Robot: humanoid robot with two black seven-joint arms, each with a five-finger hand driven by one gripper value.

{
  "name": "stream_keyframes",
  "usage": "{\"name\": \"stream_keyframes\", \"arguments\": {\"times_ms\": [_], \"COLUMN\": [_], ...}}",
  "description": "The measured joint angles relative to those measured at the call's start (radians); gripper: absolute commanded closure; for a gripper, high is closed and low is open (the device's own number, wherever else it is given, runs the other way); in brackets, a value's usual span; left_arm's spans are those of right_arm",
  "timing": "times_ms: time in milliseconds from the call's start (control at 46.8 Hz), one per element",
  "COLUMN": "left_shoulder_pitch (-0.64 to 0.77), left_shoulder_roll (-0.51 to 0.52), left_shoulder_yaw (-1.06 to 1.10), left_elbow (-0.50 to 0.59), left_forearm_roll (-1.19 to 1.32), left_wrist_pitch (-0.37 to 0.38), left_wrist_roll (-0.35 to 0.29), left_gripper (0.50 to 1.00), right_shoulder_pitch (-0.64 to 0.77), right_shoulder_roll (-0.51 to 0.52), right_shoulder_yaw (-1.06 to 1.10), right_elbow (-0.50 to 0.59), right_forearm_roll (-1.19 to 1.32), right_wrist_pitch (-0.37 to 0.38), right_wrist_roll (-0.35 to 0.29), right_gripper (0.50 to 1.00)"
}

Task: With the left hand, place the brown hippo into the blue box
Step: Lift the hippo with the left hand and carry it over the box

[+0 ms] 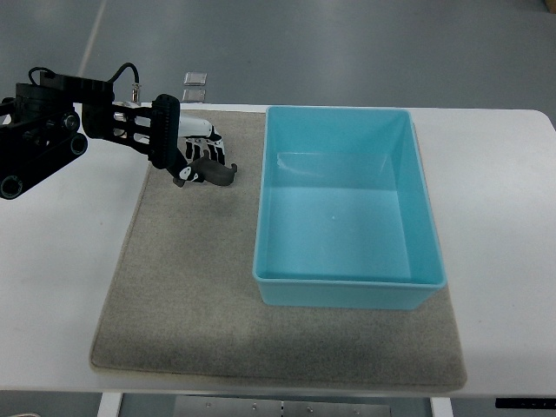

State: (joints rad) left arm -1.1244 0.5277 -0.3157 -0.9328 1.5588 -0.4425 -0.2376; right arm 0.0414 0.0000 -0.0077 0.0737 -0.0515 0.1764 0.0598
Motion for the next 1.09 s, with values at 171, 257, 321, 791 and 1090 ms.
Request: {"name": "stream_keyframes", "arguments": {"times_ms": [171, 257, 321, 791, 1090], "left_shoulder_pitch": [-0.004, -0.018, -0.028, -0.121, -0.145], "left_shoulder_roll": [-0.001, -0.001, 0.000, -0.012, -0.048], "left_shoulder_yaw": [-0.002, -0.006, -0.017, -0.098, -0.103], "left_elbow": [-0.003, -0.003, -0.003, -0.010, -0.062], "left_forearm_roll": [-0.001, -0.001, -0.001, -0.003, -0.005], "left_wrist_pitch": [0.034, 0.048, 0.062, 0.098, 0.105], "left_wrist_roll": [-0.001, -0.001, -0.001, -0.002, -0.002], "left_gripper": [1.000, 1.000, 1.000, 1.000, 0.999], "right_shoulder_pitch": [0.000, 0.000, 0.000, 0.000, 0.000], "right_shoulder_roll": [0.000, 0.000, 0.000, 0.000, 0.000], "right_shoulder_yaw": [0.000, 0.000, 0.000, 0.000, 0.000], "right_elbow": [0.000, 0.000, 0.000, 0.000, 0.000], "right_forearm_roll": [0.000, 0.001, 0.001, 0.001, 0.001], "right_wrist_pitch": [0.000, 0.000, 0.000, 0.000, 0.000], "right_wrist_roll": [0.000, 0.000, 0.000, 0.000, 0.000], "right_gripper": [0.564, 0.564, 0.564, 0.564, 0.564]}}
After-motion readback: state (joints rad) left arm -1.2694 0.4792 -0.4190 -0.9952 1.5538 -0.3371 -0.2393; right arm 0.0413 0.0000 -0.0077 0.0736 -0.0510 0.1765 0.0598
